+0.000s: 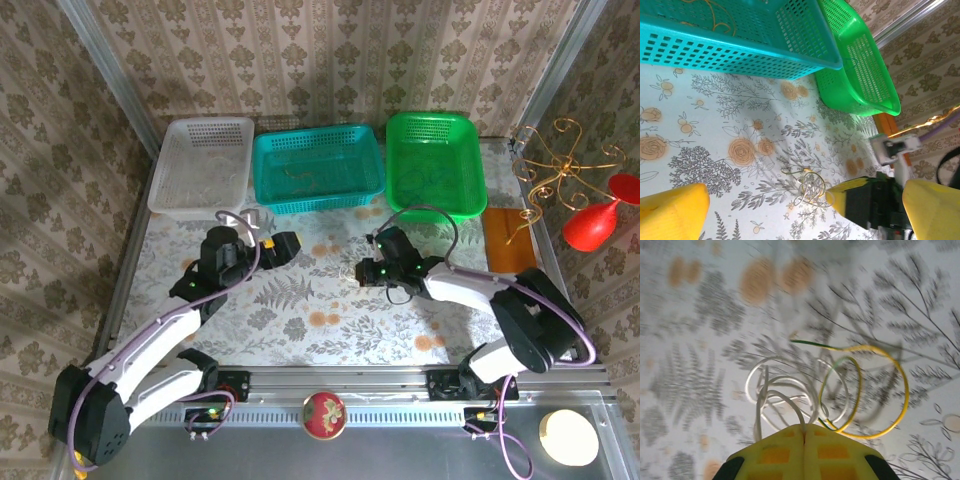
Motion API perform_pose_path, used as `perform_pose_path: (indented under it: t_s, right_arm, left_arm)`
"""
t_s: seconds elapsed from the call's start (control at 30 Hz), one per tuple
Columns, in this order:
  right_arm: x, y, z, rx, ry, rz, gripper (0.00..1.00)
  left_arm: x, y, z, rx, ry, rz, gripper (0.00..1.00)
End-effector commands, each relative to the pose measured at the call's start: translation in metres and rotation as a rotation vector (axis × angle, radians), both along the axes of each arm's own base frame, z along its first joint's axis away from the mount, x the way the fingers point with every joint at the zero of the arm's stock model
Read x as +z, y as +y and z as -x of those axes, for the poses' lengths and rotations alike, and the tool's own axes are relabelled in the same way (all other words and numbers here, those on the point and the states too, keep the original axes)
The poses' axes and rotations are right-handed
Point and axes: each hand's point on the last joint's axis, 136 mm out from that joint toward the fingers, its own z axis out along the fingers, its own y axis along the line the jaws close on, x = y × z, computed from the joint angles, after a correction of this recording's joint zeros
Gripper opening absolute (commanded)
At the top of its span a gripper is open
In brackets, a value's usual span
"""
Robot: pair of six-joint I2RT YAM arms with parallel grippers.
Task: Untangle the cables
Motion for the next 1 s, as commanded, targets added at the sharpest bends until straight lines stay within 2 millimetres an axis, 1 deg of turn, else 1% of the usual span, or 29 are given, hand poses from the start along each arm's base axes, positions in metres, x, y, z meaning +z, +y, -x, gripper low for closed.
perform_pose_path:
  t_s: [0.0,0.07,0.2,0.27,0.47,0.57,0.73,0.9,0.97]
  right_arm:
    - [0.037,0.009,-0.001,0.036,-0.095,-0.097,0.0]
    - [0.046,0.009,0.0,0.033,-0.118,-0.123,0.0]
    - [0.054,0.008,0.0,0.015,-0.132,-0.156,0.0]
    - [0.058,0.011,-0.001,0.015,-0.131,-0.185,0.0]
    - [0.061,0.017,-0.003,0.009,-0.119,-0.233,0.0]
    - [0.064,0.019,-0.005,0.001,-0.117,-0.256,0.0]
    - [0.078,0.019,-0.005,-0.013,-0.134,-0.296,0.0]
    - [0.092,0.017,-0.007,-0.037,-0.149,-0.325,0.0]
    - [0.096,0.016,-0.008,-0.05,-0.153,-0.329,0.0]
  left_arm:
    - [-0.007,-0.006,-0.004,0.018,0.024,0.065,1.0]
    - [-0.013,-0.01,-0.004,0.015,0.034,0.082,1.0]
    - [-0.021,-0.019,-0.001,-0.006,0.049,0.079,1.0]
    - [-0.023,-0.025,0.001,-0.024,0.047,0.071,0.99]
    - [-0.026,-0.043,0.006,-0.081,0.034,0.081,0.84]
    - [-0.034,-0.05,0.008,-0.101,0.043,0.074,0.81]
    - [-0.048,-0.051,0.009,-0.077,0.071,0.112,0.82]
    - [-0.054,-0.049,0.01,-0.066,0.068,0.124,0.83]
    - [-0.055,-0.048,0.013,-0.076,0.047,0.111,0.81]
